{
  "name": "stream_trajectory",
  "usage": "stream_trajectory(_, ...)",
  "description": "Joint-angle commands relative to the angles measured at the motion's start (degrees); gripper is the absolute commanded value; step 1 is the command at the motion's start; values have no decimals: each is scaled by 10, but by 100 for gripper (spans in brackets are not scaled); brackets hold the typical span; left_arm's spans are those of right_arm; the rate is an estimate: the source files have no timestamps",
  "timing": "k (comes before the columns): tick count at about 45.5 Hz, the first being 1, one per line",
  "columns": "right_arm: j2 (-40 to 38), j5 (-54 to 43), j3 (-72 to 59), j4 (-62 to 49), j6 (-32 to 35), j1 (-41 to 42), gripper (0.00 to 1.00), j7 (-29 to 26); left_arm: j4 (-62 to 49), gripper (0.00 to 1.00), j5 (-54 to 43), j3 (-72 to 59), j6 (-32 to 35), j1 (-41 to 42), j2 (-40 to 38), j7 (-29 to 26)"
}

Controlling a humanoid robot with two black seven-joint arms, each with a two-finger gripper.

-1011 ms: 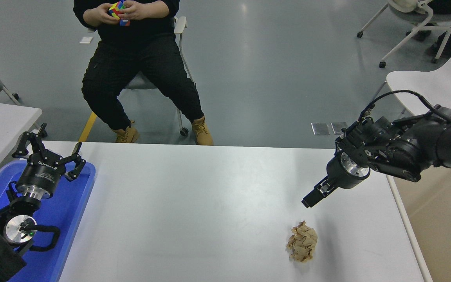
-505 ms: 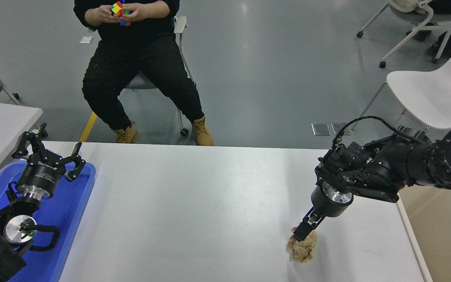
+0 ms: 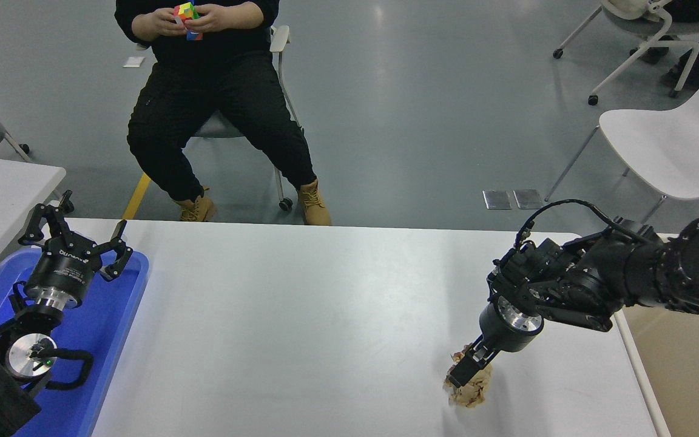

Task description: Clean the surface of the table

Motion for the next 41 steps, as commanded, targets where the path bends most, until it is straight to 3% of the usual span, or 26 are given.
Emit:
stream_trajectory(1,-8,0,2,-21,-22,-31,98,0,0,100,0,0,0,1,0,0)
stream_trajectory(11,-21,-1,-3,-28,-37,-57,97,2,0,100,0,0,0,1,0,0)
stream_trajectory(15,-23,-1,-3,-28,-50,-62,93,4,0,100,0,0,0,1,0,0)
stream_trajectory(19,-23,-1,-3,-31,-68,-64,78,5,0,100,0,0,0,1,0,0)
stream_trajectory(22,-23,-2,-4,-37,-77,-65,53,11,0,100,0,0,0,1,0,0)
stream_trajectory(23,-23,-4,-5,-43,-78,-66,36,18,0,100,0,0,0,1,0,0)
stream_trajectory(29,-22,-7,-6,-65,-79,-66,1,45,0,100,0,0,0,1,0,0)
stream_trajectory(41,-24,-7,-4,-86,-79,-53,0,84,0,100,0,0,0,1,0,0)
